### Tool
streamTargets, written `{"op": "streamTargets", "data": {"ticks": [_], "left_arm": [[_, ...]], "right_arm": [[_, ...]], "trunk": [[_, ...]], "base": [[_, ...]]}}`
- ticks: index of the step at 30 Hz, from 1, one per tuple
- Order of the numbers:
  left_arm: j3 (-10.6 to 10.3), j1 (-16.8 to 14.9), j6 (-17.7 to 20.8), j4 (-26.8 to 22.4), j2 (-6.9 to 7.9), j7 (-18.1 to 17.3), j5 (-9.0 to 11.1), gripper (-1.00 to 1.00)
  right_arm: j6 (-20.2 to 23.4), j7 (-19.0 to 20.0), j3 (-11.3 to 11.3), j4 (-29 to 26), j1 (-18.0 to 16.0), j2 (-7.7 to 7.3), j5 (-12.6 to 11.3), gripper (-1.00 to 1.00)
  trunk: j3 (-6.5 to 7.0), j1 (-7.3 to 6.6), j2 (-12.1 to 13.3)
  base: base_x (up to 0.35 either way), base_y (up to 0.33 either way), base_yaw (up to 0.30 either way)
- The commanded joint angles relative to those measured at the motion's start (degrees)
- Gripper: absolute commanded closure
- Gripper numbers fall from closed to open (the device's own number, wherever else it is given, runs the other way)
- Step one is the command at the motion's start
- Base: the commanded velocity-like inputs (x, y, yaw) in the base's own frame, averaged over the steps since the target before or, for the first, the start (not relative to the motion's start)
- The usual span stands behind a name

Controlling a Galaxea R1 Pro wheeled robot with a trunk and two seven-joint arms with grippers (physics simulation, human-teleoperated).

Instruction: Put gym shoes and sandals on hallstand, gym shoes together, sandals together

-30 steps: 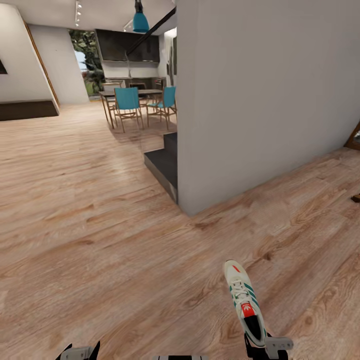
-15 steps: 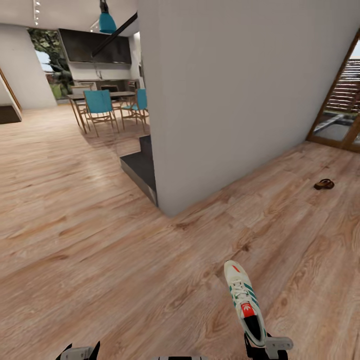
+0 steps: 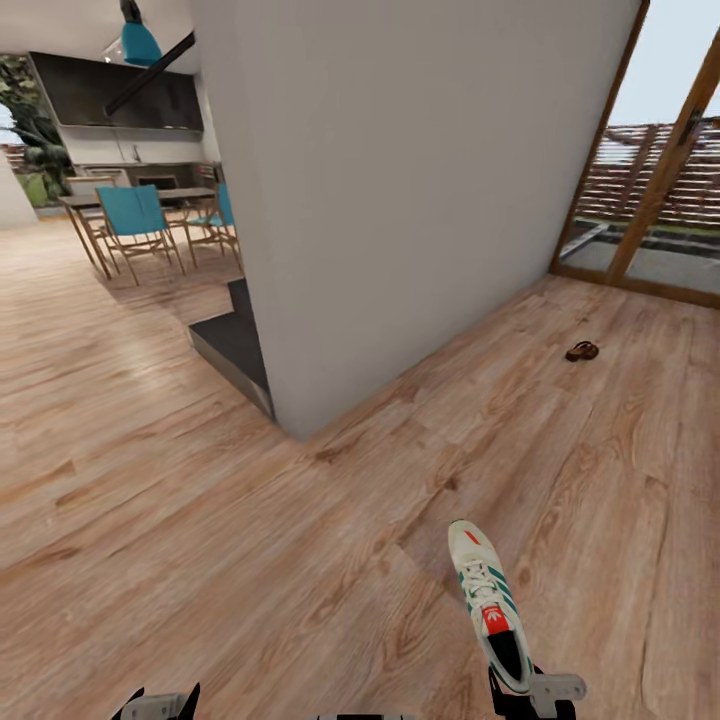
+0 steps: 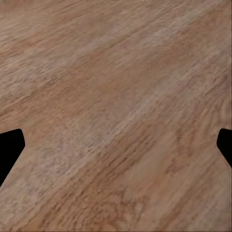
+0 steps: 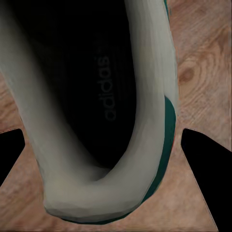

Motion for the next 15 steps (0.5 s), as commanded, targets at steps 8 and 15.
{"op": "streamTargets", "data": {"ticks": [8,15], "left_arm": [[0.3,0.0,-0.1,0.1,-0.02,-0.6,0.2,-1.00],[0.3,0.0,-0.1,0.1,-0.02,-0.6,0.2,-1.00]], "right_arm": [[-0.2,0.2,-0.3,0.0,-0.1,0.05,0.5,1.00],[-0.2,0.2,-0.3,0.0,-0.1,0.05,0.5,1.00]], "trunk": [[0.18,-0.01,0.0],[0.35,-0.01,0.0]], "base": [[0.000,0.000,-0.300],[0.021,0.000,-0.300]]}}
